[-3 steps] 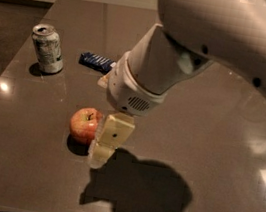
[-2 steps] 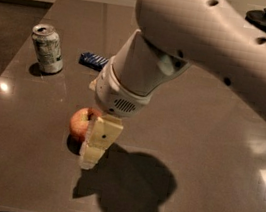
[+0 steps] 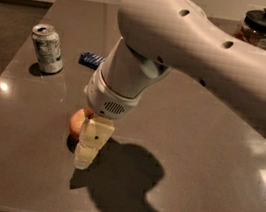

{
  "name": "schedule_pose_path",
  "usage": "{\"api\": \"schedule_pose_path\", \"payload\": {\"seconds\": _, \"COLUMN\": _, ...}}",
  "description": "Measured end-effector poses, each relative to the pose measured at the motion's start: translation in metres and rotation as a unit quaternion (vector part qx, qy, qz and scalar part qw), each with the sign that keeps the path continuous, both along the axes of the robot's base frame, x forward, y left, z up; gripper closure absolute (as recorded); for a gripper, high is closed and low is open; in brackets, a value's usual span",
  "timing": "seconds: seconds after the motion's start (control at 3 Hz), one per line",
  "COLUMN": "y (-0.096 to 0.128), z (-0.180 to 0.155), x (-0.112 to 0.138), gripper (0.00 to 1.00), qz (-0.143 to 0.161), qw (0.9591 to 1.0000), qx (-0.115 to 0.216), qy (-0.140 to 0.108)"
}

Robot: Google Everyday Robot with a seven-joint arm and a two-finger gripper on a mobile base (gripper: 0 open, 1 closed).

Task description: Pick apple

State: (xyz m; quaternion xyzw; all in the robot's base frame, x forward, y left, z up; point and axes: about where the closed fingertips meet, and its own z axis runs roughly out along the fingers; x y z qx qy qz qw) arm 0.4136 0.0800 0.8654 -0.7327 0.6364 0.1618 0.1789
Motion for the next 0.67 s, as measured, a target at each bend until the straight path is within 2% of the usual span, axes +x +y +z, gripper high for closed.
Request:
{"api": "schedule_pose_path", "payload": {"seconds": 0.33, "y": -0.0004, "z": -0.0071, "x": 0.0017, "gripper": 0.15, "qz": 0.001, "qw": 1.0, "qx": -0.008, "qy": 0.001}}
{"api": "schedule_pose_path", "payload": {"seconds": 0.67, "y": -0.0003, "z": -0.0095, "x": 0.003, "gripper": 0.39, "qz": 0.003, "qw": 0.9999, "qx": -0.012, "qy": 0.003}}
